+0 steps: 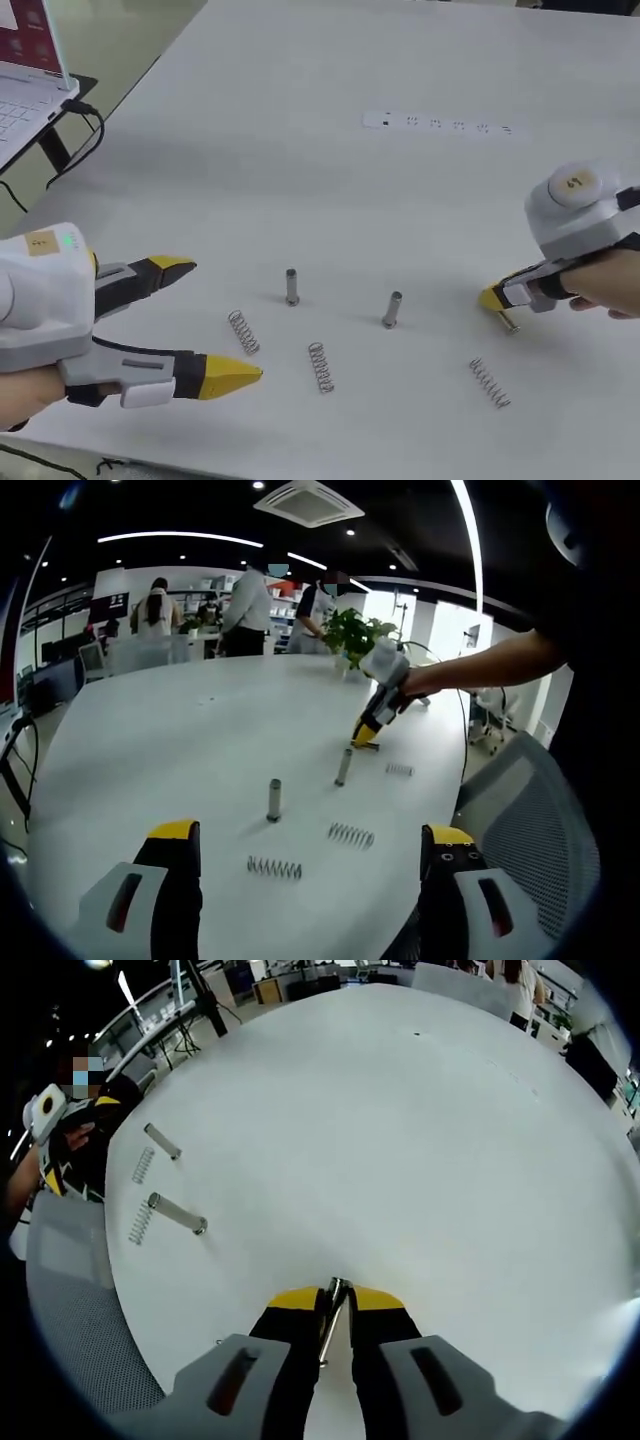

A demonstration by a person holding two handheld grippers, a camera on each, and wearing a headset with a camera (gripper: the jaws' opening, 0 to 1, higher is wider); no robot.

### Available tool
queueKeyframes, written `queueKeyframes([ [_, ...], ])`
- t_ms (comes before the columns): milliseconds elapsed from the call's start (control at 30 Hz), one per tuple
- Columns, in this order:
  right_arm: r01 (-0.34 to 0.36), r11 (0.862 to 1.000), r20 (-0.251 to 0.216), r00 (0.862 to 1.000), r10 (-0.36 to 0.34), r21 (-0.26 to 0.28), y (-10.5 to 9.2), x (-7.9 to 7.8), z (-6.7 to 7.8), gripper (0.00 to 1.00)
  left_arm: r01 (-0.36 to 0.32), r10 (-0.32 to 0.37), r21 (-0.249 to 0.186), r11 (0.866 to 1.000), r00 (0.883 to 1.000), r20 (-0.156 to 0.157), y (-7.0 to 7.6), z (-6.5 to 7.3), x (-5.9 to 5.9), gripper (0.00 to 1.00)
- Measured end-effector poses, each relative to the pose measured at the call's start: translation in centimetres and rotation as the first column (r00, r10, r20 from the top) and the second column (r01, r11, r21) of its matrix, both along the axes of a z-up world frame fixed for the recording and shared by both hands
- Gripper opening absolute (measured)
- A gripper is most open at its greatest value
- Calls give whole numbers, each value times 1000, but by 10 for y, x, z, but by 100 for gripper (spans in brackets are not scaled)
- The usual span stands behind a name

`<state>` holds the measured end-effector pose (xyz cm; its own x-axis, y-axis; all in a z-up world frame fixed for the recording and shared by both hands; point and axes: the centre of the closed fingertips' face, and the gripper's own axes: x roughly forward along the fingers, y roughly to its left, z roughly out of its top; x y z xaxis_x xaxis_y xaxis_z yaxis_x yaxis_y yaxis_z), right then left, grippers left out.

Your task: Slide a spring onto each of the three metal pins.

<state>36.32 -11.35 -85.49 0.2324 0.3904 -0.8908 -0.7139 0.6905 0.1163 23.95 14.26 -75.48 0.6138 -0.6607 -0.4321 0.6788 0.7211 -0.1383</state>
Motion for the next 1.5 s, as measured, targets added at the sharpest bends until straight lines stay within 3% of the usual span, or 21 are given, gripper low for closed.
queueKeyframes([
  [600,114,993,-14,993,-114,25,-3,2,4,5,-3,3,-8,1000,1000,-5,-3,-2,0,87],
  [1500,168,974,92,979,-184,152,-14,0,33,5,3,-3,-12,1000,1000,2,-9,0,2,86],
])
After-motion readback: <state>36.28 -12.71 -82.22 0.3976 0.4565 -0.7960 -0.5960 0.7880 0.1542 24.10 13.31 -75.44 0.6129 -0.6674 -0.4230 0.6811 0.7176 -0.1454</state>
